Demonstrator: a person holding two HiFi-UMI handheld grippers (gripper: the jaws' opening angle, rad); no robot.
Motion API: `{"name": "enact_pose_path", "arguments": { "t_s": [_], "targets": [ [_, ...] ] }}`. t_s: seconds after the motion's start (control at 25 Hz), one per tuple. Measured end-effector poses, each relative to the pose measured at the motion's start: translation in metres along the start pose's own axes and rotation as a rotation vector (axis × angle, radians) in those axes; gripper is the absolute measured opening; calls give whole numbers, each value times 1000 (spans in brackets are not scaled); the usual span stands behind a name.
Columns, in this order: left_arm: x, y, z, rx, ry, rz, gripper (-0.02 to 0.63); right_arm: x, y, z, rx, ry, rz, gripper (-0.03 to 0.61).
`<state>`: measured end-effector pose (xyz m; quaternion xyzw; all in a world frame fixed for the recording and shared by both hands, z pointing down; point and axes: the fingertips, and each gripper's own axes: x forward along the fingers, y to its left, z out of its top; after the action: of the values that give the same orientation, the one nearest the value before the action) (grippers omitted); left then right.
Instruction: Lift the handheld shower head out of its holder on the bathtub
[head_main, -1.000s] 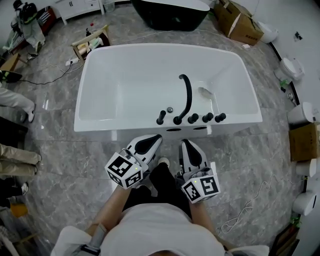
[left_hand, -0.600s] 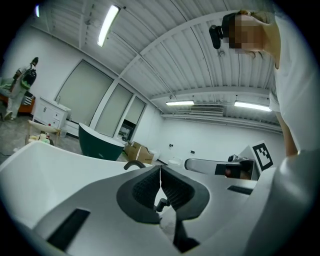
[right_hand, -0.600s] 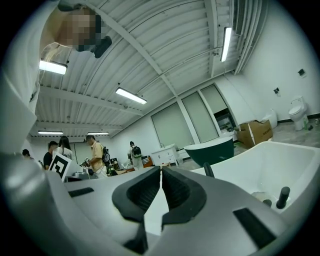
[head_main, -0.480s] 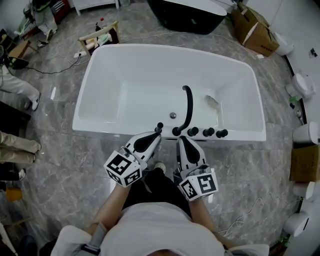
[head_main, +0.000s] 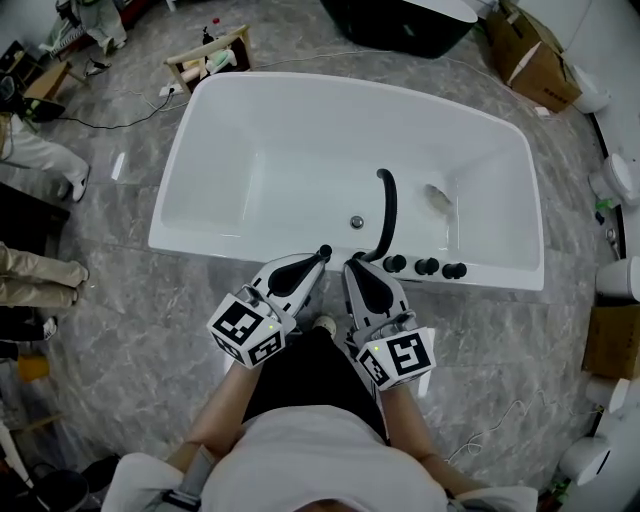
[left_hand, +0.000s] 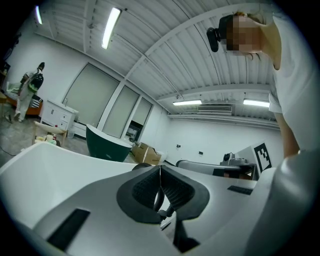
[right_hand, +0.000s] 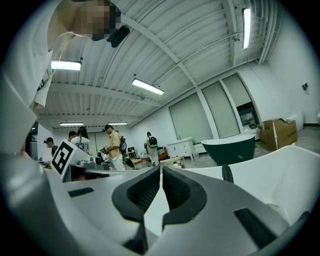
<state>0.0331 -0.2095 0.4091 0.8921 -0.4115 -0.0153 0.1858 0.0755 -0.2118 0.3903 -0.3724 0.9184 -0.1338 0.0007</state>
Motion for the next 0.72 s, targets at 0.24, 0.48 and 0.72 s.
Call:
{"name": "enact_pose_path", "arguments": {
  "t_s": [0.24,0.48,0.72],
  "targets": [
    [-5,21,8,-18,4,11,11,22,6,-4,10,46,-8,119],
    [-5,36,14,-22,18,-1,11,35,9,1,18,58,0,196],
    [-2,53,6,-31,37,-6,11,47,2,-16,-9,100,-34,196]
  ]
}}
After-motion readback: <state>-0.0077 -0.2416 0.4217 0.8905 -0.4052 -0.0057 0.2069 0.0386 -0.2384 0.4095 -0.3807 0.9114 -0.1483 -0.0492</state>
